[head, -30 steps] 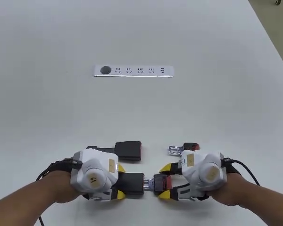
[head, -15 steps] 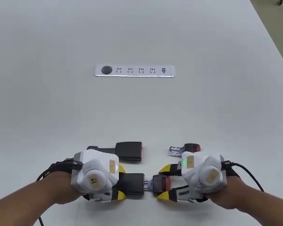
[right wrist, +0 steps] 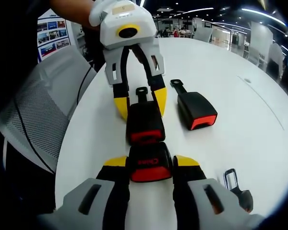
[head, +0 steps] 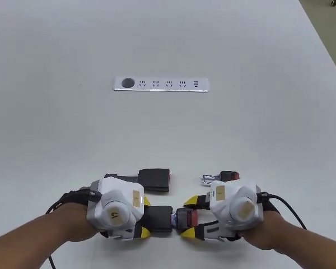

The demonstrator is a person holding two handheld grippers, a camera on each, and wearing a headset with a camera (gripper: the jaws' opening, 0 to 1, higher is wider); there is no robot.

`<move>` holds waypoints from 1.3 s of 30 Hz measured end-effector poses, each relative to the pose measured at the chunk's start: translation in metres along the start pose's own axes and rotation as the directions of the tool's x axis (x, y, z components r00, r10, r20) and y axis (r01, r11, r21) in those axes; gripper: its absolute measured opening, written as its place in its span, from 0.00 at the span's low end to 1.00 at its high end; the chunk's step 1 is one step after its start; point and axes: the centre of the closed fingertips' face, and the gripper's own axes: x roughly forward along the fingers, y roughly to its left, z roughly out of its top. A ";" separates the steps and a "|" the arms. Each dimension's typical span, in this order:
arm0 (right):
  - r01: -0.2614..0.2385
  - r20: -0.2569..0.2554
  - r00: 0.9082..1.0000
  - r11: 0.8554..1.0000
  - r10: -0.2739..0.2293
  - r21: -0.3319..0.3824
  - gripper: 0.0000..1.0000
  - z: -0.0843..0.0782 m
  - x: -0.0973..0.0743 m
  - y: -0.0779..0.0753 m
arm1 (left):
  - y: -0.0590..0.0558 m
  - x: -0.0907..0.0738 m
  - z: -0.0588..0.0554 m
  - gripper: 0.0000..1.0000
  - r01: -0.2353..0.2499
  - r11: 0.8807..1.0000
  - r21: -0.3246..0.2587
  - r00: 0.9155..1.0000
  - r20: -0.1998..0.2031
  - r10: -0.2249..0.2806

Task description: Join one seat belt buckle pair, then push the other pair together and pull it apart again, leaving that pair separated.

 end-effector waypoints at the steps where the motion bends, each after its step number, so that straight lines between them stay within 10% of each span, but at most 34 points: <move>1: 0.009 0.010 1.000 1.000 -0.009 -0.019 0.32 0.004 -0.001 -0.002 | 0.001 0.000 0.000 0.33 -0.003 1.000 0.001 1.000 0.004 0.003; 39: -0.013 0.063 0.998 1.000 0.014 -0.006 0.32 0.004 -0.004 0.003 | -0.005 -0.003 -0.003 0.33 0.011 1.000 0.016 0.999 0.051 -0.012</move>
